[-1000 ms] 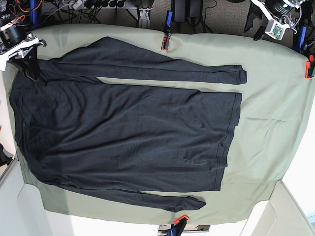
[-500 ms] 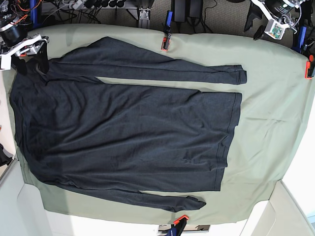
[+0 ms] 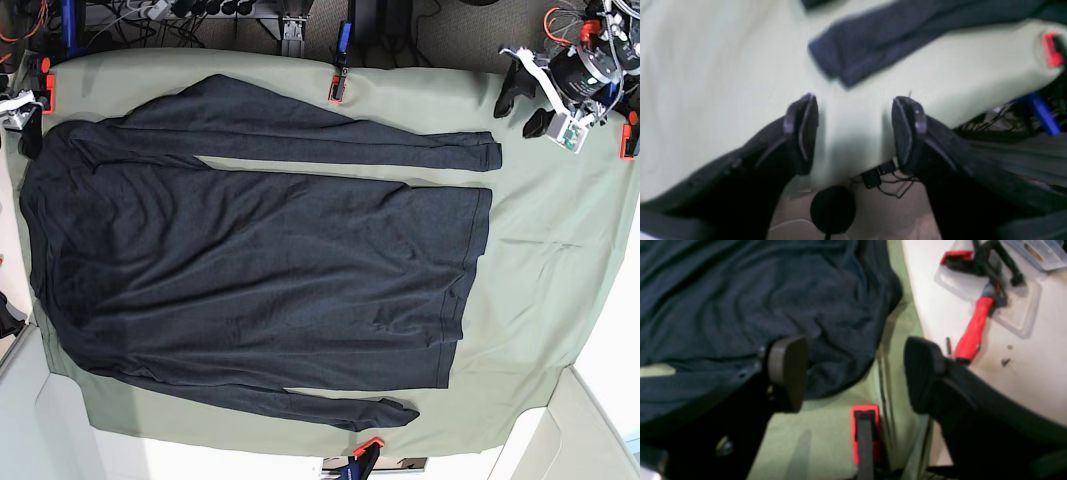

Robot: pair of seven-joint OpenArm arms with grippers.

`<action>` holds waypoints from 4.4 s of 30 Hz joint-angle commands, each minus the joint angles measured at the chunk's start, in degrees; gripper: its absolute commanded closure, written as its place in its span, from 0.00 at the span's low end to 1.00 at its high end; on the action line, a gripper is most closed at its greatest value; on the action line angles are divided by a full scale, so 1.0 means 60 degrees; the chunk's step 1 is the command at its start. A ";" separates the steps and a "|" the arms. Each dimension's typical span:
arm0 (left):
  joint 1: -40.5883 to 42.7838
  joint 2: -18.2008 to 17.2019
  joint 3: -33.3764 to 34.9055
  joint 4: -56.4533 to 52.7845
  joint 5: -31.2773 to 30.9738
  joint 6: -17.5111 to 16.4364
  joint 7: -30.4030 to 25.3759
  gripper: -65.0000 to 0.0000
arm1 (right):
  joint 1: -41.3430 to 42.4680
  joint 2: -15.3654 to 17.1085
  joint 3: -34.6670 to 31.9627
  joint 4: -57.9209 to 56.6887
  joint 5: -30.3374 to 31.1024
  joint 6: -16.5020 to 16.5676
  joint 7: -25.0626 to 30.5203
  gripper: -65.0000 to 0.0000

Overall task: Fold the T-shirt properly
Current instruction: 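Reach the left gripper to the sleeve cuff and grasp it, then drag the grasped sleeve cuff with the left gripper across the shirt body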

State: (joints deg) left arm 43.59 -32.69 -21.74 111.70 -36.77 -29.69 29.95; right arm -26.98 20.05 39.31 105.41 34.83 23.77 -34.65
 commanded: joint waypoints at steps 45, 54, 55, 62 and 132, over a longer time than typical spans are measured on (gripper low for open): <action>-0.2663 0.0076 0.2069 -0.2871 -0.0255 -0.0415 -0.0761 0.40 | 0.2029 0.0492 -0.1851 -0.2932 0.0291 0.0484 -0.0991 0.32; -0.2626 0.0076 0.2069 -0.2871 -0.0255 -0.0415 -0.0732 0.40 | 0.2029 0.0495 -0.1359 -0.1767 0.0149 0.0357 -0.1657 0.32; -0.2630 0.0076 0.2069 -0.2871 -0.0255 -0.0415 -0.0736 0.40 | 0.2029 0.0495 -0.1337 -0.1698 0.0149 0.0357 -0.1741 0.32; -0.2634 0.0076 0.2069 -0.2871 -0.0259 -0.0415 -0.0739 0.40 | 0.2033 0.0488 -0.1344 -0.1894 0.0149 0.0357 -0.1723 0.32; -0.6961 -0.0739 0.2215 -0.5814 -0.3384 -0.1718 0.2940 0.39 | 0.6462 0.0514 -0.1013 -0.5745 0.0204 0.0940 -0.1883 0.53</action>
State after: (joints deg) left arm 2.35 -35.73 -7.99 75.92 -56.23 -39.70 48.34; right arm 10.98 21.76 32.77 69.93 35.00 28.95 -46.83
